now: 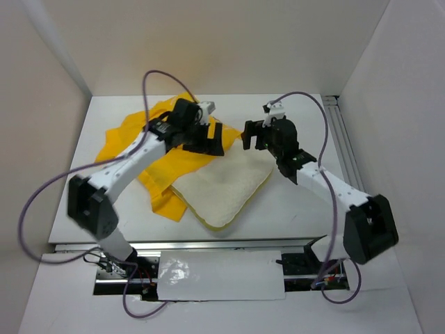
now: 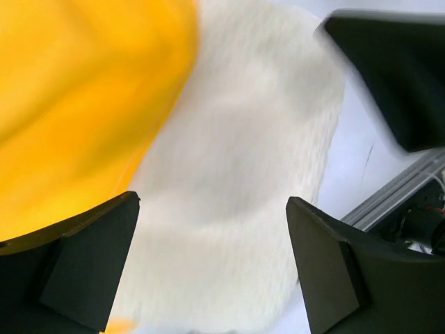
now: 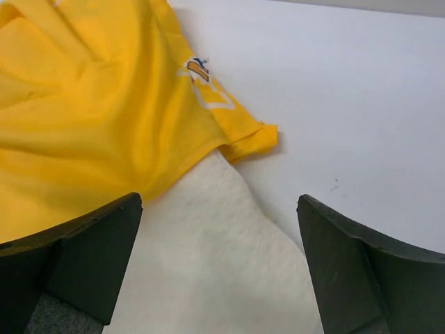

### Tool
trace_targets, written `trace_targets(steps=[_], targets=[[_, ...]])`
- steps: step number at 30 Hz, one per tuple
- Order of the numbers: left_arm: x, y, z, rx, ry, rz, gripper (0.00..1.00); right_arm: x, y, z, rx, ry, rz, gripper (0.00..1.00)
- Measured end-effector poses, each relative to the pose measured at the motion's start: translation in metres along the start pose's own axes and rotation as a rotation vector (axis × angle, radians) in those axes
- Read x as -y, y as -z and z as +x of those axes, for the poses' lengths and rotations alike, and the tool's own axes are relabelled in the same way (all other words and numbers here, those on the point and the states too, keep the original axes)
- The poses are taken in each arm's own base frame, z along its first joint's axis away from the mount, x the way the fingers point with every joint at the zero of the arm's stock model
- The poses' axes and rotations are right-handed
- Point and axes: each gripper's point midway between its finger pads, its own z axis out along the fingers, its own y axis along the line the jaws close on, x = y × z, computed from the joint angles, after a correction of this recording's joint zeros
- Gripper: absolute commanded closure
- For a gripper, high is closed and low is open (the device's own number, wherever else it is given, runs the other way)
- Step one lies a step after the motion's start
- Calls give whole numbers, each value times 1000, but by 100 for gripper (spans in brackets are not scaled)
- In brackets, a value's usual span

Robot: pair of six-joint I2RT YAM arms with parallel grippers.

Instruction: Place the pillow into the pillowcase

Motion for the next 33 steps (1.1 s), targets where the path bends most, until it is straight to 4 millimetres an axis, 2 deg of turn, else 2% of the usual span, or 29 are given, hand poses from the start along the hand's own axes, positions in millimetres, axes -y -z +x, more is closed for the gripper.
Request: trace_targets(steps=[2,4,5,7,8,9,11,14,16,17,19,25,29,32,33], targets=[[-4,49,14,84,21,-58,0,-13,25,-14,12,29,-4,0],[-10,98,25,191,74,-115,0,-31,47,-20,1,60,-43,0],[-15,119,30,251,108,-142,0,-42,56,-20,-11,81,-70,0],[-33,144,51,320,199,-206,0,-70,71,-14,-60,134,-144,0],[-42,151,64,339,245,-234,0,-88,77,-12,-69,153,-192,0],[-56,150,82,333,298,-270,0,-112,86,-2,-96,190,-248,0],[-79,134,124,266,384,-340,0,-157,105,28,-162,270,-361,0],[-110,110,198,101,499,-451,0,-216,138,89,-283,420,-500,0],[-122,109,232,35,560,-504,0,-235,151,125,-364,499,-539,0],[-124,111,240,32,587,-514,0,-237,151,138,-396,524,-534,0],[-124,115,238,74,627,-503,0,-231,147,156,-443,552,-499,0],[-128,113,224,142,671,-494,0,-220,131,169,-472,577,-428,0],[-135,102,230,119,683,-505,0,-221,124,183,-499,598,-423,2],[-142,96,238,97,700,-527,0,-217,116,195,-523,619,-405,18],[-144,94,240,96,703,-530,0,-215,113,198,-533,621,-399,40]])
